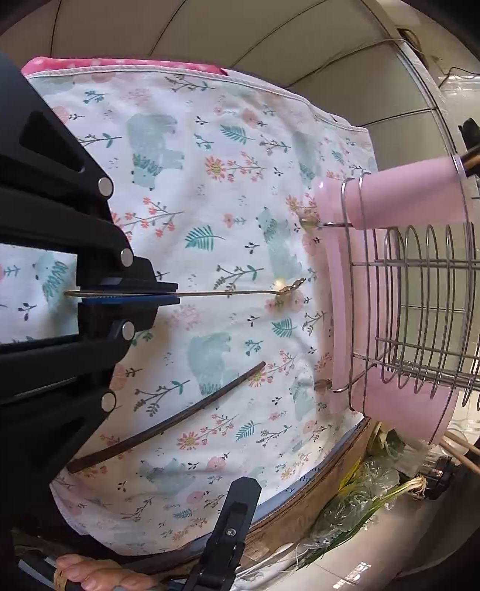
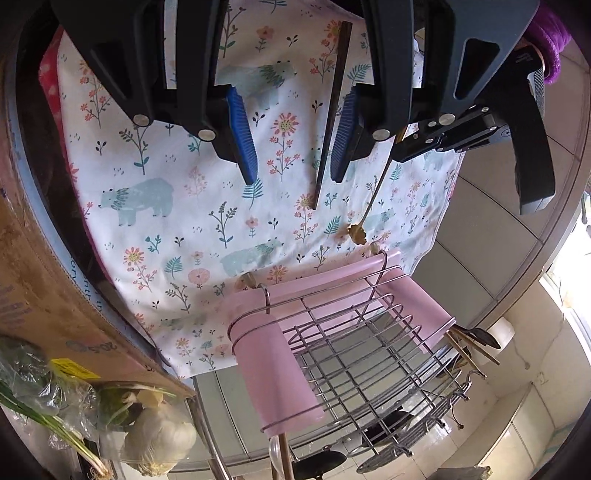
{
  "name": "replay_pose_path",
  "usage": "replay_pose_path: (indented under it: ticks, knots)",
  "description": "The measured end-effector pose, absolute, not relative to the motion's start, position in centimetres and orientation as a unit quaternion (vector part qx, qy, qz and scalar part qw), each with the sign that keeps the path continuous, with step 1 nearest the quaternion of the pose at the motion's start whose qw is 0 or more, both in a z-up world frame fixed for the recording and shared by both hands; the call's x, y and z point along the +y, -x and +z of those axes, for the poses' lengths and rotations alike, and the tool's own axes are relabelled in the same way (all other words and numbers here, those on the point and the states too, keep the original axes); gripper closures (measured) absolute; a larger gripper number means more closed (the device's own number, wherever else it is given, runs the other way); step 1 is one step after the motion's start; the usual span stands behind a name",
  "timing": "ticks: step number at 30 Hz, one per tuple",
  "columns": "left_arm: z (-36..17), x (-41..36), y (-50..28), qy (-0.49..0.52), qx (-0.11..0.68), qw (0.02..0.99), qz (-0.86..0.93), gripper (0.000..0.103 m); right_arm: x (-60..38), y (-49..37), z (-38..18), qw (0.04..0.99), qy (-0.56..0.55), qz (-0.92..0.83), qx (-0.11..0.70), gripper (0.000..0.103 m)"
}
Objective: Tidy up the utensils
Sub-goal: 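Reach both tools down to the gold spoon, left tool closing on its handle, then grasp the gold spoon with the left tool while the right tool grasps the wooden chopstick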
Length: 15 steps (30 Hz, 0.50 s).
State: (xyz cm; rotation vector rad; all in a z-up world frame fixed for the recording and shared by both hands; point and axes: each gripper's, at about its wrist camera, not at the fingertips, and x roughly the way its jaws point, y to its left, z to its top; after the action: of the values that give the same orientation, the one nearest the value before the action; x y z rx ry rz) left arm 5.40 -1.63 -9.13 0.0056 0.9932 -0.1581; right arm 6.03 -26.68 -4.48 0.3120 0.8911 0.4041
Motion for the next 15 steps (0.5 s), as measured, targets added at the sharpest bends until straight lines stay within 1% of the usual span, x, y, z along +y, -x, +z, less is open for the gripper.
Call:
replay_pose_path:
  ticks: [7, 12, 13, 15]
  knots:
    - [-9.4, -0.1, -4.7, 0.042, 0.492, 0.865, -0.091, 0.102, -26.3, -7.7, -6.0, 0.830, -0.190, 0.216, 0.477, 0.061]
    - [-9.6, 0.7, -4.6, 0.056, 0.492, 0.862, -0.105, 0.100, -24.7, -9.5, -6.9, 0.814, -0.180, 0.218, 0.508, 0.061]
    - [-9.7, 0.8, -4.7, 0.061, 0.493, 0.861, -0.108, 0.099, -24.0, -9.9, -7.1, 0.812, -0.170, 0.218, 0.515, 0.061]
    - [-9.7, 1.3, -4.9, 0.067, 0.497, 0.858, -0.110, 0.092, -22.8, -10.5, -7.3, 0.810, -0.153, 0.218, 0.523, 0.061]
